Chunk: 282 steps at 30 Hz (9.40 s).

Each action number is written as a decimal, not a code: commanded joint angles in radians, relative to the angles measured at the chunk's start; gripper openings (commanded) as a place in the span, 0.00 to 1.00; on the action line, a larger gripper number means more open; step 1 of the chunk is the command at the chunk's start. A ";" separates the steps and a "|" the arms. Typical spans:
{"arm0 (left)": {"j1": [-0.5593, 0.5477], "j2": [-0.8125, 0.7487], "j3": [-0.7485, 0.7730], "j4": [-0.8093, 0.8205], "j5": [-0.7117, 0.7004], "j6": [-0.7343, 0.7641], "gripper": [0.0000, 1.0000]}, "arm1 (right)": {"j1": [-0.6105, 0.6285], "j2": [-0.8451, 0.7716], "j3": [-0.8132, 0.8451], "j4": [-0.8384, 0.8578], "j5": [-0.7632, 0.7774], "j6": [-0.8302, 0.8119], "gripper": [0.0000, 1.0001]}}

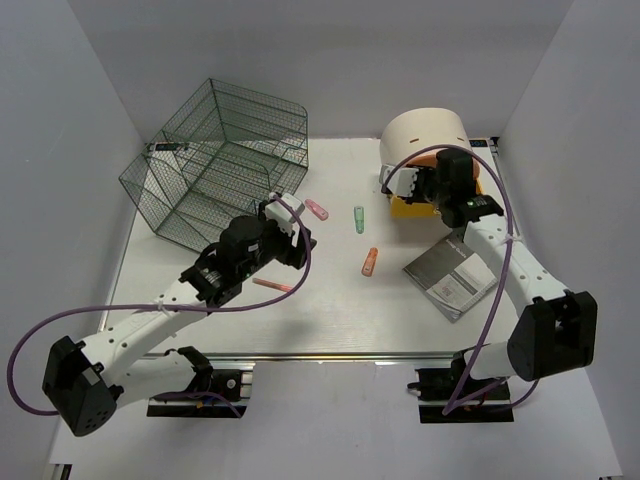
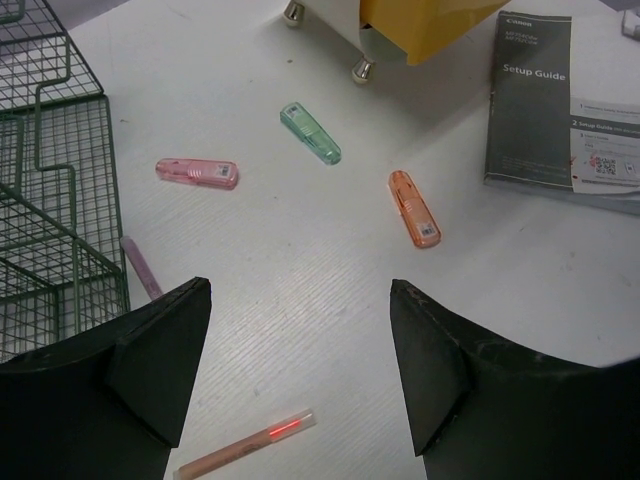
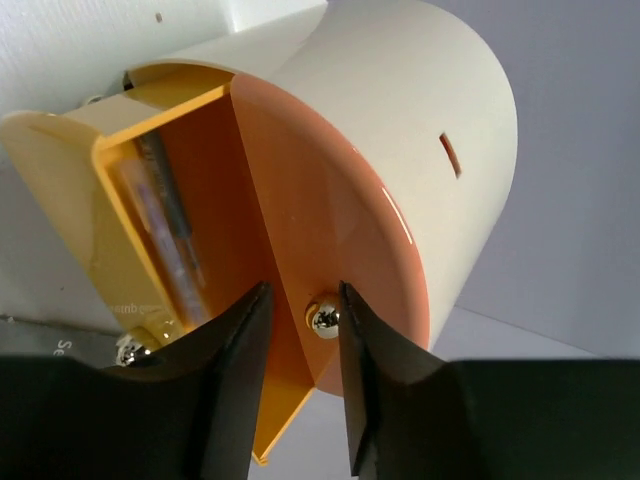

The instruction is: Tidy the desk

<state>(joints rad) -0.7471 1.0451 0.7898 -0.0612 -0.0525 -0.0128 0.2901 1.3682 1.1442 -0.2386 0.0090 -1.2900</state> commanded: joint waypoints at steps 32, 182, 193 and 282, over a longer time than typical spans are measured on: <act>0.014 0.417 0.167 -0.790 -0.417 -1.460 0.77 | -0.080 -0.501 -0.574 0.357 -0.656 1.186 0.46; 0.029 1.009 0.580 -0.391 -0.687 -0.084 0.60 | -0.328 -0.598 -0.672 0.226 -0.782 0.658 0.25; 0.083 1.007 0.574 -0.439 -0.564 -0.157 0.55 | -0.328 -0.603 -0.672 0.226 -0.777 0.661 0.25; 0.167 0.940 0.437 -0.368 -0.443 -0.070 0.37 | -0.328 -0.618 -0.675 0.223 -0.773 0.643 0.25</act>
<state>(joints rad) -0.5991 1.9953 1.2648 -0.4046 -0.5934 -0.0746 -0.0372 0.7628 0.4763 -0.0494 -0.7616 -0.6380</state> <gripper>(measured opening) 0.376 0.253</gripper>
